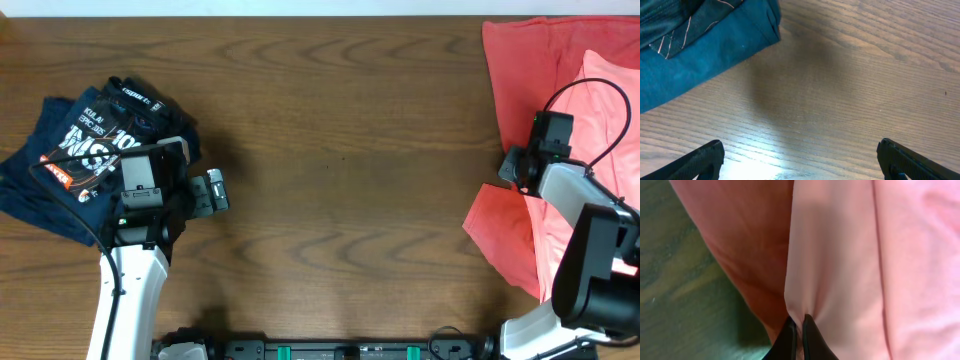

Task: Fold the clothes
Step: 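Move the right gripper down onto the salmon-pink shirt and grasp it, then lift the pink shirt with the right gripper and pull it leftward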

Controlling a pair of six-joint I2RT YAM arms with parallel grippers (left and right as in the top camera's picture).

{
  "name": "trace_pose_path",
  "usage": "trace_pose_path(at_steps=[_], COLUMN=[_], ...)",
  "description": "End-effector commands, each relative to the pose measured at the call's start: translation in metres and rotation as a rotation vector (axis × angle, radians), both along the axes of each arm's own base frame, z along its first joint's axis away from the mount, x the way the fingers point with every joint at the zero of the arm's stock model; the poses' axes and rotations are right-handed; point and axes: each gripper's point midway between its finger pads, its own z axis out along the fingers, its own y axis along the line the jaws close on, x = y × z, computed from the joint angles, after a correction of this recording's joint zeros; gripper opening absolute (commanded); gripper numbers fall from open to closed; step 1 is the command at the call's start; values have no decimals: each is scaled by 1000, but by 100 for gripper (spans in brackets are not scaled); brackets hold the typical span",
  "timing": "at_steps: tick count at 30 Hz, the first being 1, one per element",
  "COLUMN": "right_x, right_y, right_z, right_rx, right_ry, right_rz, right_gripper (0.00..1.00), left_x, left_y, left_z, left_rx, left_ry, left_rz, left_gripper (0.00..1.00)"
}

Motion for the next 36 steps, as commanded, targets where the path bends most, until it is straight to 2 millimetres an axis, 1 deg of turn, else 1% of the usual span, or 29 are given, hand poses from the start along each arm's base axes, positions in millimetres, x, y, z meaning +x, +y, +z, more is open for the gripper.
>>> trace_pose_path(at_steps=[1, 2, 4, 5, 7, 8, 10, 13, 14, 17, 19, 22, 25, 27, 29, 31, 33, 34, 36], right_x=[16, 18, 24, 26, 25, 22, 14, 2, -1, 2, 11, 30, 48, 54, 56, 57, 58, 59, 64], right_y=[-6, -4, 7, 17, 40, 53, 79, 119, 131, 166, 189, 228, 269, 304, 330, 343, 346, 344, 331], right_z=[57, 72, 106, 124, 153, 163, 170, 165, 160, 150, 146, 142, 139, 139, 135, 127, 122, 120, 119], right_rx=[-32, -32, -16, 1, 50, 79, 131, 201, 213, 240, 264, 301, 348, 398, 428, 425, 413, 398, 336], right_ry=[-120, -141, -197, -229, -277, -294, -295, -245, -224, -207, -225, -281, -351, -400, -426, -429, -425, -424, -425], right_rz=[-3, 15, 82, 133, 216, 253, 321, 420, 448, 516, 546, 589, 646, 735, 796, 817, 817, 807, 780], right_gripper=[1, 1, 1, 1, 1, 1, 1, 1, 1, 1, 1, 1, 1, 1, 1, 1, 2, 9, 36], left_x=[4, 4, 4, 4, 4, 4, 4, 4, 4, 4, 4, 4, 4, 4, 4, 4, 4, 4, 6], left_y=[2, 2, 2, 2, 2, 2, 2, 2, 2, 2, 2, 1, 2, 2, 2, 1, 0, -3, -13], left_z=[7, 7, 7, 7, 7, 7, 7, 7, 7, 7, 7, 7, 7, 7, 7, 7, 7, 7, 10], left_rx=[0, 0, 0, -1, -1, -1, -3, -5, -5, -5, -5, -5, -5, -5, -5, -5, -13, -28, -76], left_ry=[-16, -17, -16, -16, -16, -16, -15, -15, -16, -16, -16, -16, -16, -16, -16, -16, -17, -19, -31], left_rz=[10, 10, 10, 10, 10, 10, 13, 16, 16, 16, 16, 15, 15, 15, 15, 15, 9, -1, -35], left_gripper=[98, 98, 98, 98, 98, 98, 98, 98, 98, 98, 98, 98, 98, 98, 98, 98, 98, 98, 98])
